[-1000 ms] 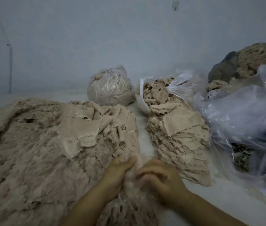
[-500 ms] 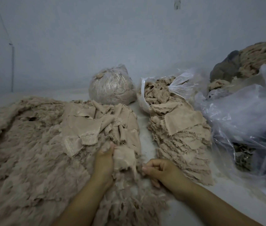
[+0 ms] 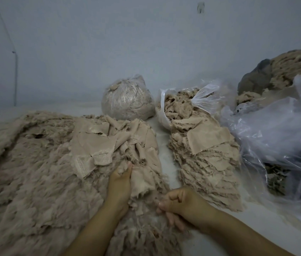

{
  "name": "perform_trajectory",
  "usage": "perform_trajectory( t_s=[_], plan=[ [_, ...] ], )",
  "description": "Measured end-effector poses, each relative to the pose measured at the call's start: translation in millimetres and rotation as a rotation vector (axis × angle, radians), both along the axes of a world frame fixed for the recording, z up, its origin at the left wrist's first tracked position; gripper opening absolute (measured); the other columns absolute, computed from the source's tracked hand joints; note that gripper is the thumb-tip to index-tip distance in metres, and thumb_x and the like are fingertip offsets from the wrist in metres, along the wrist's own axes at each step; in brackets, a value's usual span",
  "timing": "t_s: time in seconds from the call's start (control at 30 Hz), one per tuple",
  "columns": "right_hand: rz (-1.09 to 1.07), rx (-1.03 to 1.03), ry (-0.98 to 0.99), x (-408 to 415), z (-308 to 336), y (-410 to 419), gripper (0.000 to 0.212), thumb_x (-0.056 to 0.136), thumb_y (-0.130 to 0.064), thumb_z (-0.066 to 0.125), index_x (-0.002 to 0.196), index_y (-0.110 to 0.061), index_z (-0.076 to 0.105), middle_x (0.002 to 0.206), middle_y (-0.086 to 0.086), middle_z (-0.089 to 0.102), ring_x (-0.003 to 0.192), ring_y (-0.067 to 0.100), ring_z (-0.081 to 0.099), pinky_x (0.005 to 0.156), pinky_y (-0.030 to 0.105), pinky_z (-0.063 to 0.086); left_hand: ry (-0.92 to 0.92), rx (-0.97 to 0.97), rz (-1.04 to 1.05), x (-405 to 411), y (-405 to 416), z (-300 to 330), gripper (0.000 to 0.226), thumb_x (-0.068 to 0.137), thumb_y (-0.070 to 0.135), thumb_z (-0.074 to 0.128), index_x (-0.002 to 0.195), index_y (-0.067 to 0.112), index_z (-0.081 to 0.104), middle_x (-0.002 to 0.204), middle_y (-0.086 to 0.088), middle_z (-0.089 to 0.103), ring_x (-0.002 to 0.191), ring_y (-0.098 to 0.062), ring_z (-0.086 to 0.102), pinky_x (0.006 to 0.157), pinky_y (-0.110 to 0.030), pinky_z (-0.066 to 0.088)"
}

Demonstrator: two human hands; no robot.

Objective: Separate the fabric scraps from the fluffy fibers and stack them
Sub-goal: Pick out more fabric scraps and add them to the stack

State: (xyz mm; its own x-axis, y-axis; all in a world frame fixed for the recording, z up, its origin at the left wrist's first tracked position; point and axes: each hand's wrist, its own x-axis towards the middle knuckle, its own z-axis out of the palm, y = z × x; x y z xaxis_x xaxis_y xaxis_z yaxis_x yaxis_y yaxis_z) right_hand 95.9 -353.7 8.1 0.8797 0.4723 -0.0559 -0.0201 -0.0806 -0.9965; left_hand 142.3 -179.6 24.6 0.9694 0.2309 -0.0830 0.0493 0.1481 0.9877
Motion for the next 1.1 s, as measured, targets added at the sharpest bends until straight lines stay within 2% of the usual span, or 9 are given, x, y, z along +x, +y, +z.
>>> perform_trajectory(
  t_s=[0.13, 0.27, 0.47, 0.67, 0.77, 0.8, 0.87, 0.97, 1.1],
  plan=[
    [0.157, -0.130, 0.016, -3, 10, -8, 0.020, 0.088, -0.028, 0.066, 0.070, -0.022, 0.073, 0.052, -0.007, 0.064, 0.034, 0.002, 0.049, 0.037, 0.013, 0.036, -0.013, -0.014, -0.021, -1, 5, 1, 0.024, 0.097, 0.025, 0.050, 0.085, 0.016, 0.067, 0.071, -0.009, 0.070, 0.042, -0.017, 0.057, 0.034, -0.017, 0.043],
    [-0.156, -0.047, -0.085, 0, 15, -3, 0.040, 0.075, -0.055, 0.063, 0.078, -0.015, 0.063, 0.046, -0.010, 0.052, 0.032, 0.008, 0.039, 0.037, 0.019, 0.030, -0.116, 0.017, -0.258, -10, -7, -1, 0.022, 0.094, 0.022, 0.052, 0.082, 0.011, 0.068, 0.069, -0.001, 0.073, 0.060, -0.011, 0.069, 0.050, -0.015, 0.050],
    [-0.559, -0.022, -0.267, 12, 14, -2, 0.027, 0.088, -0.019, 0.066, 0.063, -0.014, 0.056, 0.049, -0.009, 0.049, 0.044, 0.004, 0.041, 0.045, 0.016, 0.034, -0.254, 0.218, -0.272, -11, -18, -2, 0.019, 0.087, 0.026, 0.061, 0.089, 0.008, 0.065, 0.078, -0.004, 0.072, 0.068, -0.016, 0.065, 0.058, -0.024, 0.051],
    [-0.789, -0.035, -0.314, 66, 74, -65, 0.033, 0.085, -0.026, 0.071, 0.060, -0.009, 0.055, 0.045, -0.008, 0.045, 0.040, 0.007, 0.039, 0.045, 0.017, 0.034, -0.223, 0.213, -0.221, 20, -22, 35, 0.033, 0.097, 0.023, 0.052, 0.071, 0.004, 0.057, 0.040, -0.003, 0.047, 0.029, -0.010, 0.036, 0.033, -0.016, 0.031],
    [-0.919, -0.235, -0.294, 91, 99, -101, 0.031, 0.087, -0.032, 0.068, 0.089, -0.001, 0.069, 0.072, 0.003, 0.064, 0.066, 0.017, 0.061, 0.064, 0.029, 0.051, -0.227, 0.442, -0.105, 31, -14, 33, 0.026, 0.096, 0.024, 0.054, 0.076, 0.009, 0.059, 0.055, 0.002, 0.056, 0.047, -0.012, 0.049, 0.046, -0.022, 0.040],
    [-1.023, -0.379, -0.325, 94, 101, -108, 0.030, 0.088, -0.034, 0.065, 0.096, -0.005, 0.068, 0.085, 0.002, 0.063, 0.081, 0.021, 0.061, 0.075, 0.033, 0.051, -0.225, 0.609, -0.067, 32, -10, 29, 0.019, 0.094, 0.029, 0.056, 0.088, 0.011, 0.060, 0.070, 0.003, 0.060, 0.063, -0.015, 0.056, 0.058, -0.027, 0.045],
    [-1.137, -0.402, -0.462, 85, 97, -100, 0.009, 0.090, -0.028, 0.060, 0.091, -0.020, 0.063, 0.088, -0.006, 0.060, 0.090, 0.020, 0.059, 0.077, 0.033, 0.046, -0.169, 0.938, -0.023, 31, -2, 19, 0.042, 0.090, 0.040, 0.058, 0.123, 0.015, 0.051, 0.113, -0.001, 0.058, 0.102, -0.021, 0.056, 0.083, -0.034, 0.045],
    [-0.837, -0.363, -0.530, 66, 68, -50, 0.024, 0.089, -0.014, 0.056, 0.071, -0.029, 0.062, 0.076, -0.013, 0.063, 0.073, 0.001, 0.058, 0.067, 0.022, 0.043, -0.193, 1.029, -0.010, 29, 0, 4, 0.060, 0.089, 0.039, 0.060, 0.139, 0.017, 0.037, 0.139, -0.004, 0.044, 0.124, -0.025, 0.046, 0.094, -0.037, 0.042],
    [-0.482, -0.317, -0.354, 52, 20, 7, 0.017, 0.087, -0.019, 0.065, 0.096, -0.033, 0.061, 0.086, -0.008, 0.061, 0.063, -0.006, 0.053, 0.061, 0.010, 0.042, -0.275, 0.741, -0.008, 29, -2, -3, 0.007, 0.093, 0.020, 0.058, 0.088, 0.022, 0.063, 0.084, 0.001, 0.067, 0.082, -0.022, 0.063, 0.069, -0.032, 0.046]
  ],
)
